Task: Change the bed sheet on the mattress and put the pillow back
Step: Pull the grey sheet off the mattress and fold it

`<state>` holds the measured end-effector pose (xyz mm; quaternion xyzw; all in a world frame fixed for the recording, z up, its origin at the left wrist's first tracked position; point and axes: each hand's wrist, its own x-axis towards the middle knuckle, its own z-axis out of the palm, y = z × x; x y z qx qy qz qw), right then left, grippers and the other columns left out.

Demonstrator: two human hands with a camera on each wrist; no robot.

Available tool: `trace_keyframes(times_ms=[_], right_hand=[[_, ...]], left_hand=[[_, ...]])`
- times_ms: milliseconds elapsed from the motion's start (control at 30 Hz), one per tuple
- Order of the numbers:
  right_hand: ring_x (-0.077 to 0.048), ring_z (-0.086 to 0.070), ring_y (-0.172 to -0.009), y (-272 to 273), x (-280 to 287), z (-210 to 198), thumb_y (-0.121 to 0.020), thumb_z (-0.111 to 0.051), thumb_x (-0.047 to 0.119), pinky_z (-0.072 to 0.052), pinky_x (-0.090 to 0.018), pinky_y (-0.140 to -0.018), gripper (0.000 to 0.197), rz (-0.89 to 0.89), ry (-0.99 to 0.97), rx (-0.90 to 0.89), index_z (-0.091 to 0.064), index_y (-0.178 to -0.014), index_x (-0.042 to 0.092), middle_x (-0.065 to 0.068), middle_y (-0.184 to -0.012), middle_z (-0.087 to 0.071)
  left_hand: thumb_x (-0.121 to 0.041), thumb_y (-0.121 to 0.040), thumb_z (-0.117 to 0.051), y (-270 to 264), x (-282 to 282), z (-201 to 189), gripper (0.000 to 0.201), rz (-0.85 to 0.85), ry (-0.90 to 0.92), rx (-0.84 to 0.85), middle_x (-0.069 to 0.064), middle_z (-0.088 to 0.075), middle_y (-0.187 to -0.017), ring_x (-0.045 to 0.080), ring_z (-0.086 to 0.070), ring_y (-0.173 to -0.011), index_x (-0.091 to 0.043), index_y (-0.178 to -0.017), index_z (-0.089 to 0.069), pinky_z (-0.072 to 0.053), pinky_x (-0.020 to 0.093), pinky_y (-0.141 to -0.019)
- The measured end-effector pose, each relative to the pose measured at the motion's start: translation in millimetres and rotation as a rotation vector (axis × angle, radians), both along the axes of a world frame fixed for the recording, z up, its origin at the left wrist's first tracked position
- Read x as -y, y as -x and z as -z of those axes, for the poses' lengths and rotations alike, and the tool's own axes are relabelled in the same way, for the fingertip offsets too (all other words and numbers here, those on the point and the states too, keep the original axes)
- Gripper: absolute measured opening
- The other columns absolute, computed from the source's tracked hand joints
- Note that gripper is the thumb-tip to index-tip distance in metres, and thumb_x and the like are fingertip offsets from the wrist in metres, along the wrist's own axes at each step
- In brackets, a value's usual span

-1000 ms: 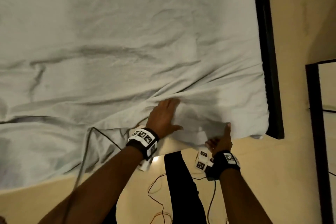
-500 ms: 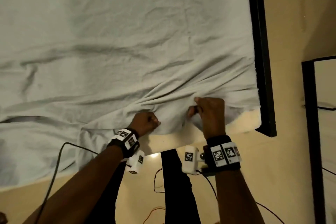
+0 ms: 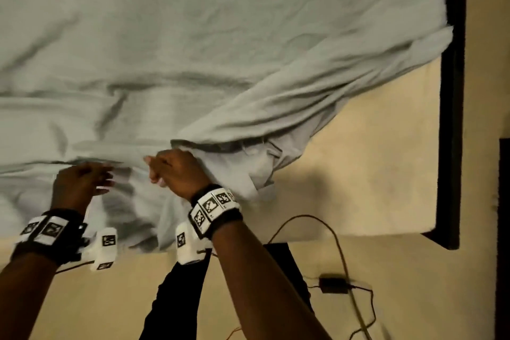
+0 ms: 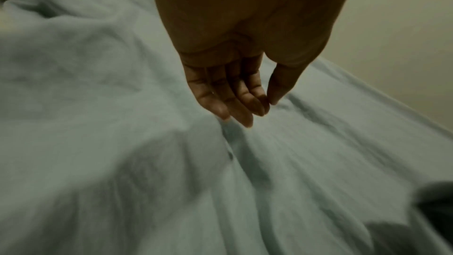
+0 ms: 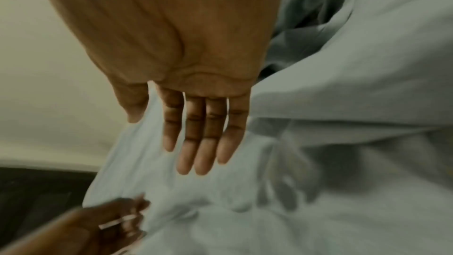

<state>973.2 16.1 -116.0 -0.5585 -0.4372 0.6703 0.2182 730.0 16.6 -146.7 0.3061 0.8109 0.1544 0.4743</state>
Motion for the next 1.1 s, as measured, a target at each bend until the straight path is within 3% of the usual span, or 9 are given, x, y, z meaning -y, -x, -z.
trace_keyframes(times_ms=[100,267,400,533,600,700,767,967,1100], right_hand=[[-0.026,-0.069,-0.071,-34.1,28.2,37.2,-0.096,-0.057,0.052,-0.056,-0.048,-0.073,0.045,-0.053,0.059,0.208,-0.062,-0.075,0.012,-0.007,-0.071,-0.072],[-0.024,-0.064,-0.062,-181.8,63.9,67.2,-0.084,-0.051,0.045,-0.055,-0.045,-0.063,0.038,0.4,0.077,0.489,-0.06,-0.064,0.015,-0.001,-0.06,-0.065],[-0.023,-0.059,-0.056,-301.9,47.5,66.7,-0.096,-0.063,0.024,-0.05,-0.037,-0.058,0.029,0.849,0.156,0.482,-0.066,-0.076,0.003,-0.01,-0.063,-0.067],[-0.027,-0.059,-0.06,-386.4,3.7,74.1,-0.092,-0.067,0.033,-0.05,-0.041,-0.059,0.031,0.949,0.156,0.46,-0.066,-0.081,0.004,-0.015,-0.068,-0.066],[-0.026,-0.059,-0.06,-408.5,-20.8,71.1,-0.091,-0.068,0.04,-0.053,-0.04,-0.058,0.044,0.914,0.158,0.472,-0.066,-0.086,-0.003,-0.017,-0.07,-0.065],[-0.024,-0.057,-0.056,-421.3,-50.7,67.4,-0.092,-0.066,0.047,-0.053,-0.034,-0.053,0.046,0.903,0.211,0.438,-0.065,-0.085,0.002,-0.016,-0.071,-0.061],[-0.024,-0.058,-0.057,-421.1,-62.9,64.8,-0.087,-0.065,0.061,-0.053,-0.037,-0.056,0.056,0.898,0.253,0.434,-0.065,-0.084,0.005,-0.015,-0.072,-0.061],[-0.035,-0.065,-0.059,-402.8,-89.4,42.6,-0.077,-0.062,0.078,-0.059,-0.046,-0.056,0.081,0.898,0.208,0.387,-0.071,-0.094,0.0,-0.023,-0.073,-0.069],[-0.023,-0.066,-0.078,-394.9,-115.9,20.0,-0.093,-0.063,0.053,-0.054,-0.032,-0.06,0.045,0.956,0.043,0.248,-0.064,-0.118,0.016,-0.004,-0.095,-0.07]], left_hand=[[-0.018,-0.098,-0.065,-14.6,-19.7,-6.9,0.02,0.194,-0.078,-0.105,0.019,-0.073,-0.082,0.003,-0.068,-0.057,0.001,-0.1,-0.07,-0.055,0.015,-0.054],[-0.027,-0.089,-0.077,-144.7,-55.6,-14.2,0.012,0.573,-0.382,-0.191,-0.002,-0.071,-0.081,0.016,-0.069,-0.08,-0.018,-0.086,-0.069,-0.052,0.027,-0.074],[-0.041,-0.083,-0.08,-290.8,-82.6,11.5,0.046,0.765,-0.647,-0.113,0.005,-0.067,-0.114,0.023,-0.065,-0.104,-0.015,-0.118,-0.066,-0.051,0.035,-0.09],[-0.053,-0.078,-0.08,-403.6,-117.1,45.0,0.094,0.919,-0.396,-0.161,0.012,-0.045,-0.148,0.031,-0.052,-0.128,-0.012,-0.151,-0.036,-0.05,0.043,-0.098],[-0.05,-0.082,-0.078,-431.2,-130.0,55.7,0.08,0.963,-0.255,-0.161,0.013,-0.055,-0.137,0.032,-0.057,-0.121,-0.013,-0.144,-0.043,-0.05,0.041,-0.091],[-0.044,-0.091,-0.068,-435.7,-131.0,53.9,0.028,0.997,-0.34,-0.186,0.011,-0.067,-0.095,0.035,-0.063,-0.095,-0.016,-0.092,-0.062,-0.039,0.035,-0.068],[-0.043,-0.093,-0.065,-424.2,-117.1,42.0,0.036,0.968,-0.481,-0.122,0.004,-0.054,-0.069,0.031,-0.057,-0.074,-0.021,-0.071,-0.049,-0.028,0.034,-0.06],[-0.034,-0.095,-0.069,-419.1,-77.6,-7.9,0.038,0.913,-0.74,0.062,-0.002,-0.045,-0.064,0.013,-0.038,-0.061,-0.015,-0.068,-0.051,-0.028,0.032,-0.056],[-0.029,-0.092,-0.073,-413.7,-80.6,-44.7,0.044,0.847,-0.825,0.138,-0.007,-0.037,-0.062,0.009,-0.034,-0.057,-0.019,-0.063,-0.042,-0.029,0.03,-0.054]])
